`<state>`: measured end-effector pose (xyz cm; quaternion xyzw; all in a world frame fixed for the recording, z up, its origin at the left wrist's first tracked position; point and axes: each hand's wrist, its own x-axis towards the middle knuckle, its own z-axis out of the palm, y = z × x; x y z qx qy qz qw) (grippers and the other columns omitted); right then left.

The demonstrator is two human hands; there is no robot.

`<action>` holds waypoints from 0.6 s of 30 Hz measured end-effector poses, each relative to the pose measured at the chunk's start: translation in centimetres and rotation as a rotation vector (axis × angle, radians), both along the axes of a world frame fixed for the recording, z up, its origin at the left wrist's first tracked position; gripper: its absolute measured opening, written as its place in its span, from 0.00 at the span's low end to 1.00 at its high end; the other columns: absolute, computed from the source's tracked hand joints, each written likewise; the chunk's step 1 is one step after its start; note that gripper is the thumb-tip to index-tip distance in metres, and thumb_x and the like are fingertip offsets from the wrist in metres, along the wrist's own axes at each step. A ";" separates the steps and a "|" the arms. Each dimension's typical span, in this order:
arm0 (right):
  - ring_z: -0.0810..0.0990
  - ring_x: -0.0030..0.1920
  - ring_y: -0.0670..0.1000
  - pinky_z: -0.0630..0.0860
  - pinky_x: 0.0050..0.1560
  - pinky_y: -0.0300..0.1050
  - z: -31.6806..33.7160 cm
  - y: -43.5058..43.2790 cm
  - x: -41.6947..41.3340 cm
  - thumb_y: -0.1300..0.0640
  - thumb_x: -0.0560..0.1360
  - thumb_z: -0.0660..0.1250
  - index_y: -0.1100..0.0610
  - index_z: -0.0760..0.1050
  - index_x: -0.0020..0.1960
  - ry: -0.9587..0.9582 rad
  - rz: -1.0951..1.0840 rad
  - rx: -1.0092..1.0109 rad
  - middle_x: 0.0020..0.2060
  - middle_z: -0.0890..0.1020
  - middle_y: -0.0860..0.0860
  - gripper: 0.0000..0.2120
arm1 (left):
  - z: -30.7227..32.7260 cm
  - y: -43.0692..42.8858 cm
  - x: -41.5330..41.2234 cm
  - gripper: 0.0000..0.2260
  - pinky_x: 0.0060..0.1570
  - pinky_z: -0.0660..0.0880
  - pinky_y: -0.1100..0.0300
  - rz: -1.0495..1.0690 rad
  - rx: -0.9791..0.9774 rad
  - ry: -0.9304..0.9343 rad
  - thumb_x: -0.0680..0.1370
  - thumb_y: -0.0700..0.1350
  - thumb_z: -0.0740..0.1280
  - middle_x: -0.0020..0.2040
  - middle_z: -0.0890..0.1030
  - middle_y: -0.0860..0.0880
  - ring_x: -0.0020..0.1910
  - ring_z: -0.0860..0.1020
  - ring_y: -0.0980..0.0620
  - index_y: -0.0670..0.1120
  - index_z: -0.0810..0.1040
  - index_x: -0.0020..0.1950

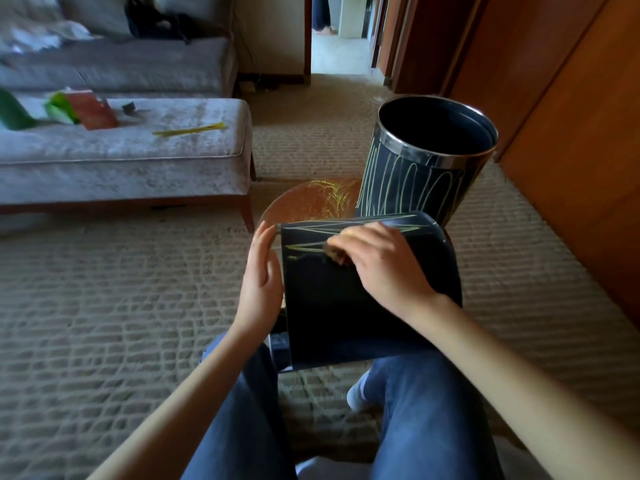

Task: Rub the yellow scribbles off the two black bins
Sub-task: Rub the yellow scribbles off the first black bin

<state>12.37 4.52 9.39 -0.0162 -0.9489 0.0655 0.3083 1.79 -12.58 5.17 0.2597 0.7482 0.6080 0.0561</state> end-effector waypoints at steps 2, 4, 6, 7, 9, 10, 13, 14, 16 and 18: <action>0.80 0.45 0.61 0.78 0.45 0.59 0.5 -0.2 -1.3 0.72 0.71 0.67 0.58 0.82 0.53 -0.011 -0.127 -0.040 0.48 0.84 0.53 0.15 | -0.1 -0.3 0.4 0.22 0.75 0.55 0.67 -0.011 0.006 -0.010 0.79 0.44 0.50 0.76 0.62 0.55 0.77 0.59 0.59 0.46 0.67 0.73; 0.79 0.46 0.60 0.76 0.46 0.57 0.0 -1.4 -0.6 0.72 0.71 0.66 0.58 0.82 0.53 0.025 -0.187 -0.027 0.48 0.84 0.53 0.16 | 0.0 -0.4 0.4 0.22 0.77 0.56 0.60 -0.011 0.029 -0.063 0.78 0.45 0.50 0.76 0.62 0.55 0.77 0.60 0.56 0.50 0.68 0.71; 0.79 0.51 0.58 0.75 0.50 0.55 -1.4 -2.9 1.9 0.71 0.73 0.65 0.58 0.82 0.56 0.086 -0.136 -0.007 0.52 0.84 0.52 0.16 | 0.5 -0.1 0.2 0.19 0.77 0.59 0.54 0.003 0.059 -0.137 0.80 0.46 0.52 0.76 0.65 0.53 0.76 0.63 0.54 0.53 0.68 0.70; 0.79 0.53 0.57 0.75 0.53 0.55 -2.2 -3.4 3.5 0.70 0.75 0.64 0.58 0.82 0.58 0.108 -0.082 0.008 0.54 0.83 0.52 0.16 | 0.8 0.1 0.0 0.17 0.77 0.59 0.53 0.014 0.063 -0.168 0.82 0.46 0.53 0.76 0.67 0.52 0.76 0.64 0.54 0.53 0.68 0.71; 0.79 0.57 0.55 0.73 0.58 0.54 -3.6 -3.9 6.4 0.66 0.78 0.64 0.57 0.82 0.59 0.102 0.041 0.082 0.58 0.83 0.52 0.14 | 1.1 0.6 -0.5 0.16 0.76 0.59 0.56 0.037 0.044 -0.203 0.85 0.45 0.54 0.75 0.68 0.51 0.75 0.65 0.55 0.50 0.68 0.73; 0.79 0.58 0.54 0.72 0.60 0.54 -4.1 -3.9 7.4 0.64 0.79 0.63 0.57 0.82 0.60 0.083 0.099 0.136 0.59 0.82 0.52 0.13 | 1.1 0.7 -0.7 0.17 0.75 0.59 0.58 0.047 0.027 -0.200 0.85 0.44 0.54 0.75 0.69 0.50 0.75 0.65 0.55 0.49 0.68 0.74; 0.80 0.57 0.54 0.73 0.58 0.53 -3.9 -3.2 7.5 0.62 0.82 0.60 0.56 0.82 0.60 0.047 0.210 0.269 0.59 0.83 0.51 0.13 | 0.9 0.8 -0.8 0.18 0.75 0.58 0.59 0.061 -0.006 -0.158 0.85 0.39 0.54 0.75 0.69 0.48 0.75 0.64 0.54 0.45 0.68 0.74; 0.80 0.55 0.54 0.74 0.57 0.53 -3.3 -3.1 6.6 0.62 0.82 0.60 0.56 0.82 0.60 0.052 0.213 0.271 0.58 0.83 0.51 0.13 | 0.9 0.7 -0.7 0.18 0.76 0.58 0.58 0.061 -0.011 -0.144 0.84 0.38 0.53 0.75 0.68 0.48 0.76 0.64 0.53 0.45 0.68 0.74; 0.80 0.53 0.54 0.73 0.54 0.52 -2.2 -3.3 4.1 0.63 0.82 0.59 0.55 0.82 0.58 0.072 0.155 0.195 0.55 0.83 0.50 0.14 | 0.7 0.5 -0.4 0.18 0.76 0.58 0.57 0.058 -0.020 -0.121 0.84 0.36 0.53 0.76 0.68 0.47 0.76 0.63 0.52 0.44 0.68 0.74; 0.80 0.50 0.55 0.73 0.49 0.52 -1.0 -3.6 1.1 0.66 0.79 0.61 0.55 0.83 0.56 0.074 0.056 0.085 0.52 0.84 0.50 0.14 | 0.6 0.3 -0.1 0.19 0.76 0.58 0.56 0.046 -0.020 -0.099 0.84 0.36 0.53 0.76 0.67 0.47 0.76 0.63 0.52 0.43 0.67 0.74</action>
